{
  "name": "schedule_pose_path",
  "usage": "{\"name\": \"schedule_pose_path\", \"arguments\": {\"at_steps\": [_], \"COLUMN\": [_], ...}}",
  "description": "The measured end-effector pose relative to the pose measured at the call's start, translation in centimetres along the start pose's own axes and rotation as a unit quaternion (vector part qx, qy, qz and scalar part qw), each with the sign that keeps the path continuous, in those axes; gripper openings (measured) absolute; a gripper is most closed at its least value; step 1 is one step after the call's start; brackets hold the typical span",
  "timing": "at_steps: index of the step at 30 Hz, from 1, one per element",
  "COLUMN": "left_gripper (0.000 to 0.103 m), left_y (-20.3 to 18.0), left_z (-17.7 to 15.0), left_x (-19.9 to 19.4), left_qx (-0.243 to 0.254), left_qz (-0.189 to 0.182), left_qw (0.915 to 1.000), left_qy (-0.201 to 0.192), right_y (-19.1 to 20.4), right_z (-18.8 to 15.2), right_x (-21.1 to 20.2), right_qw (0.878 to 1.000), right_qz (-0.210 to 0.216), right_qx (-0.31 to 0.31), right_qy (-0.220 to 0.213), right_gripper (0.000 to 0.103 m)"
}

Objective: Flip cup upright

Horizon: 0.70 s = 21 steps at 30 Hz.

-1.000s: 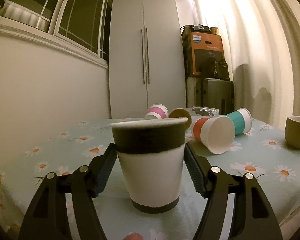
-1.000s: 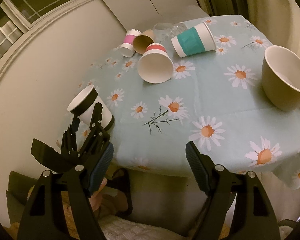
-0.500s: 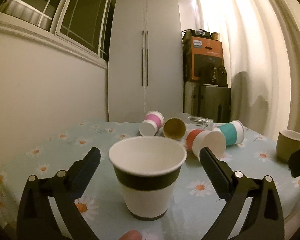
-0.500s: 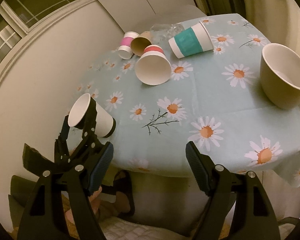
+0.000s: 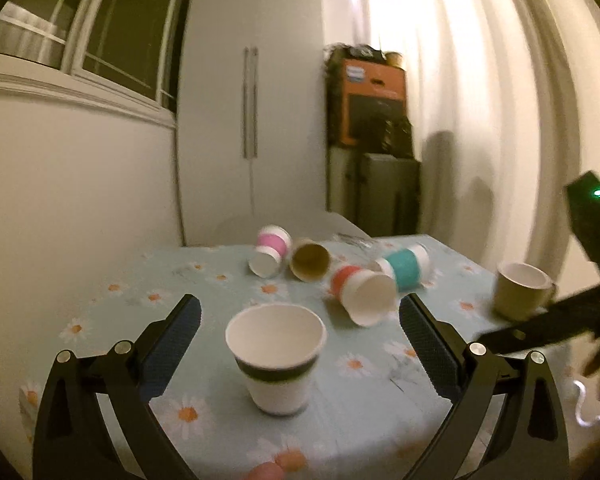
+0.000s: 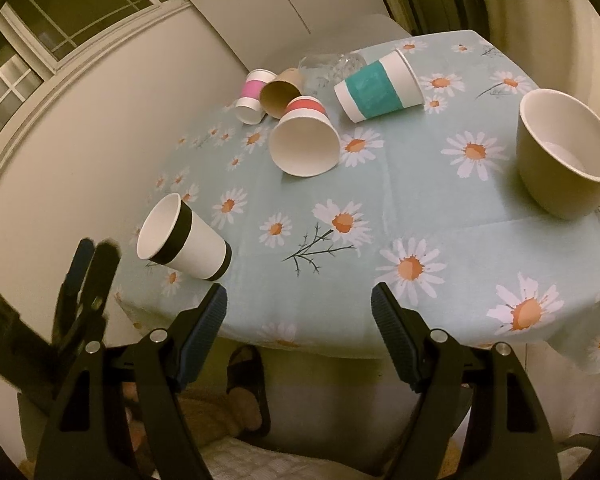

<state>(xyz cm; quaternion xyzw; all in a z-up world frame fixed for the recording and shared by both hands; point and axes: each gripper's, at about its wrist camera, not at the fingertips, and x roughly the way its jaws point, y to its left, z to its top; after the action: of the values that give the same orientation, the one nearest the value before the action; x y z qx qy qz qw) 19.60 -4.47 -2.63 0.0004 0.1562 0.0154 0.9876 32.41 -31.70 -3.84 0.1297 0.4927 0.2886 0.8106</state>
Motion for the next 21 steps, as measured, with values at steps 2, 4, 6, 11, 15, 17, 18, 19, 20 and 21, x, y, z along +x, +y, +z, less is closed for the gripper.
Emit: {"name": "schedule_pose_path", "arguments": {"at_steps": [2, 4, 6, 11, 15, 17, 18, 19, 20, 21], "left_gripper": [0.097, 0.097, 0.097, 0.097, 0.097, 0.097, 0.097, 0.097, 0.097, 0.097], "left_y": [0.3, 0.7, 1.2, 2.5, 3.4, 3.9, 4.1, 4.4, 4.5, 4.7], "left_z": [0.2, 0.3, 0.5, 1.0, 0.6, 0.1, -0.1, -0.4, -0.6, -0.9], "left_x": [-0.9, -1.5, -2.3, -4.0, -5.6, -6.4, -6.9, -7.5, -7.9, -8.4], "left_qx": [-0.006, -0.011, -0.014, -0.026, -0.019, -0.016, -0.015, -0.013, -0.012, -0.012], "left_qz": [-0.015, -0.029, -0.043, -0.075, -0.076, -0.08, -0.08, -0.077, -0.075, -0.073], "left_qw": [0.9997, 0.9986, 0.9972, 0.992, 0.9908, 0.9898, 0.9899, 0.9905, 0.9908, 0.9912], "left_qy": [0.019, 0.043, 0.06, 0.098, 0.111, 0.117, 0.116, 0.113, 0.112, 0.109], "right_y": [-0.1, 0.0, 0.2, 1.2, 2.9, 4.5, 5.1, 5.9, 6.4, 6.9], "right_z": [0.0, -0.1, -0.2, -0.9, -2.1, -2.8, -3.1, -3.5, -3.9, -4.2], "right_x": [-0.2, -0.3, -0.5, -0.6, -0.9, -1.4, -1.6, -1.8, -2.1, -2.4], "right_qw": [1.0, 1.0, 1.0, 1.0, 0.998, 0.995, 0.994, 0.992, 0.99, 0.988], "right_qz": [0.001, 0.003, 0.001, -0.009, -0.023, -0.036, -0.04, -0.05, -0.056, -0.059], "right_qx": [0.003, 0.003, 0.0, -0.013, -0.037, -0.064, -0.074, -0.089, -0.096, -0.102], "right_qy": [-0.004, -0.008, -0.012, -0.026, -0.042, -0.061, -0.067, -0.079, -0.089, -0.097], "right_gripper": [0.074, 0.074, 0.074, 0.074, 0.074, 0.074, 0.075, 0.075, 0.075, 0.075]}}
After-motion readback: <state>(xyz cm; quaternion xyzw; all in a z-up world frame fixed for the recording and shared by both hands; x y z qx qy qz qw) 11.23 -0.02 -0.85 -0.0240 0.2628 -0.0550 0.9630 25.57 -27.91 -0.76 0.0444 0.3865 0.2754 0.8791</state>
